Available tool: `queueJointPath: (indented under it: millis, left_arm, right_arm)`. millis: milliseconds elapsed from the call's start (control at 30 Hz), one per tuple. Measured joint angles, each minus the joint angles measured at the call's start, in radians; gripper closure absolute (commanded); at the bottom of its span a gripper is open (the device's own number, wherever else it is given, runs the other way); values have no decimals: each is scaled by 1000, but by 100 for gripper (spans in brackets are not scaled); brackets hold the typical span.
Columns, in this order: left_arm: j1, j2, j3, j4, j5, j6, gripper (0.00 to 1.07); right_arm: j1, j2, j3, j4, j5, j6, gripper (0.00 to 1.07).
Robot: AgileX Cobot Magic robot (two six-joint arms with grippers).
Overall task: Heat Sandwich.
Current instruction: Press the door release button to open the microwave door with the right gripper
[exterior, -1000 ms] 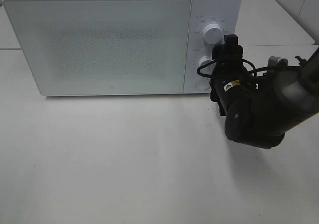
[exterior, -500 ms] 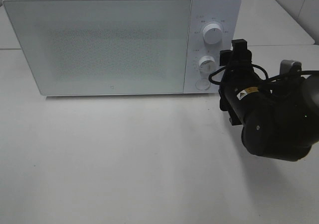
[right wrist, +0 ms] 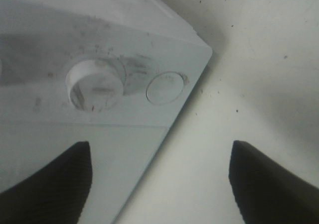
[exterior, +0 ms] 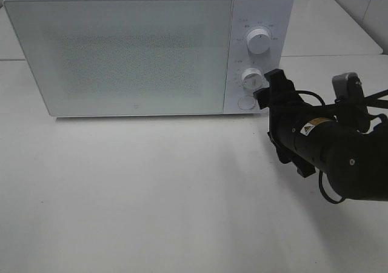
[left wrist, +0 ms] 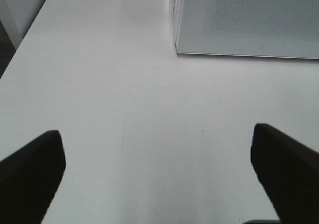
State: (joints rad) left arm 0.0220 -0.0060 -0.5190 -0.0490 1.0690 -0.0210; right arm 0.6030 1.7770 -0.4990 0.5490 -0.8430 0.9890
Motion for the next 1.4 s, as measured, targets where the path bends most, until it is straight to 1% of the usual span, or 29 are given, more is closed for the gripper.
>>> queueJointPath:
  millis: [33,100,133,167,300,333,367,433,467,500,600,633,667,767,800,833,867,900,933,1000,1067,1167,1267,1333,1400]
  left_arm:
    - [0,0,0,0,0,0,11]
    - [0,0,0,0,0,0,11]
    - [0,0,0,0,0,0,11]
    - [0,0,0,0,0,0,11]
    - [0,0,0,0,0,0,11]
    - [0,0,0,0,0,0,11]
    - [0,0,0,0,0,0,11]
    - [0,0,0,0,0,0,11]
    - [0,0,0,0,0,0,11]
    - [0,0,0,0,0,0,11]
    - [0,0,0,0,0,0,11]
    - [0,0,0,0,0,0,11]
    - [0,0,0,0,0,0,11]
    - [0,0,0,0,0,0,11]
    - [0,0,0,0,0,0,11]
    - [0,0,0,0,0,0,11]
    - [0,0,0,0,0,0,11]
    - [0,0,0,0,0,0,11]
    - [0,0,0,0,0,0,11]
    - [0,0,0,0,0,0,11]
    - [0,0,0,0,0,0,11]
    - [0,0,0,0,0,0,11]
    - [0,0,0,0,0,0,11]
    - [0,0,0,0,0,0,11]
    - [0,0,0,0,0,0,11]
  right_arm:
    - [0,-27,1,-22,67,-93,32]
    - [0,-52,2,-38,149,-188,32]
    - [0,-74,2,-48,221,-295,32]
    - [0,-74,2,-48,221,-295,32]
    - [0,-111,1,-54,377,-570,32]
    - [0,-111,1,-54,377,-570,32]
    - [0,-123,-9,-55,467,-689,32]
    - [0,-132,-23,-55,571,-801,32]
    - [0,-142,-36,-56,661,-913,32]
    - [0,-142,-36,-56,661,-913,32]
    - [0,-162,-58,-56,788,-1036,32]
    - [0,-176,-75,-63,877,-1091,32]
    - [0,-176,-75,-63,877,-1091,32]
    - [0,-201,-100,-103,1004,-1137,32]
    - [0,-222,-115,-146,1088,-1144,32]
    - [0,-222,-115,-146,1088,-1144,32]
    - [0,-235,-123,-174,1137,-1144,32]
    - [0,-260,-139,-222,1231,-1144,32]
    - [0,-275,-147,-247,1276,-1144,32]
    - [0,-287,-153,-269,1312,-1144,32]
    - [0,-334,-176,-314,1422,-1144,32]
    - [0,-371,-193,-332,1483,-1144,32]
    - [0,-451,-211,-344,1589,-1144,32]
    - [0,-469,-214,-344,1606,-1144,32]
    - [0,-542,-216,-344,1663,-1142,32]
